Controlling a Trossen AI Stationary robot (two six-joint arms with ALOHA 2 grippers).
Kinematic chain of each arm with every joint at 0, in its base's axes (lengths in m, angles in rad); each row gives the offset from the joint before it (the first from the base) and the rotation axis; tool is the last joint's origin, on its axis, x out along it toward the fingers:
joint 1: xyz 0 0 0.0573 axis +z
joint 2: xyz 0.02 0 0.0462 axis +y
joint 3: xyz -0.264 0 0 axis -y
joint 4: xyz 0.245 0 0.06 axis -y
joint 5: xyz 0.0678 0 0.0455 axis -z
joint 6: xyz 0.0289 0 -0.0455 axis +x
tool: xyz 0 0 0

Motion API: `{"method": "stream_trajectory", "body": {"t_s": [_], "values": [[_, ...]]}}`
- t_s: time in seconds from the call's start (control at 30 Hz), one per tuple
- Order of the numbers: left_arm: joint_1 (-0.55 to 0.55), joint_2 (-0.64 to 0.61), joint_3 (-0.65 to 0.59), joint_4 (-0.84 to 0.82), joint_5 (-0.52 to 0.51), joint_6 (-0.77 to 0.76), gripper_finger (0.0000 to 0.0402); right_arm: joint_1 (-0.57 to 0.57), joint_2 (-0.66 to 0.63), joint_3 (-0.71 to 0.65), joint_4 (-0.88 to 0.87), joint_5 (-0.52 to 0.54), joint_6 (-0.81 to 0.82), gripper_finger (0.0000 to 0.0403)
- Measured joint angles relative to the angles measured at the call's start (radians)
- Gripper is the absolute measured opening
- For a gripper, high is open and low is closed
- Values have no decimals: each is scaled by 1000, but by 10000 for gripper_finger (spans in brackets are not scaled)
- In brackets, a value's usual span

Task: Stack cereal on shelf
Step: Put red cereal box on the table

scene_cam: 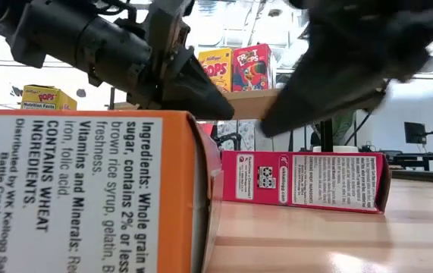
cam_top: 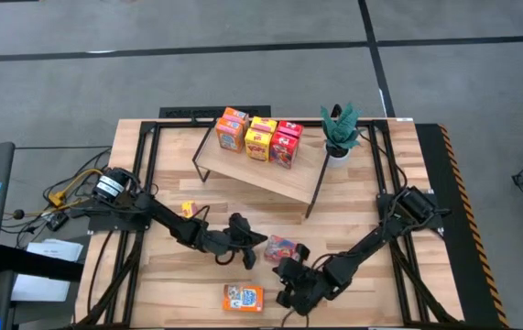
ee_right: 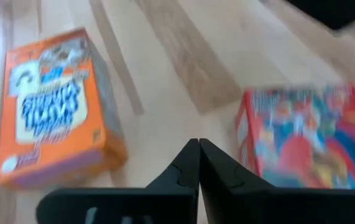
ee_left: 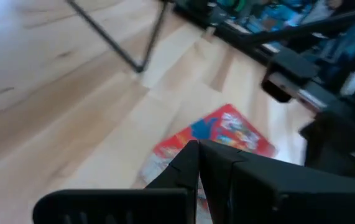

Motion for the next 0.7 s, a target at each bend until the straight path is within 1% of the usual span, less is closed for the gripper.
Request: {"method": "stream_trajectory", "body": {"t_s": [0.13,0.27,0.43,0.5,0.63,0.7], "values": [[-1,43,10,57,58,22,0,45,0,0,-98,39,145,14],[0,108,58,65,130,37,0,84,0,0,-192,96,314,19],[-1,129,74,45,118,18,0,123,0,0,-276,122,494,30],[0,129,73,8,96,15,0,141,0,0,-310,122,560,27],[0,128,74,-22,85,-10,0,175,0,0,-379,126,670,16],[-4,127,74,-43,74,-22,0,191,0,0,-408,143,720,14]]}}
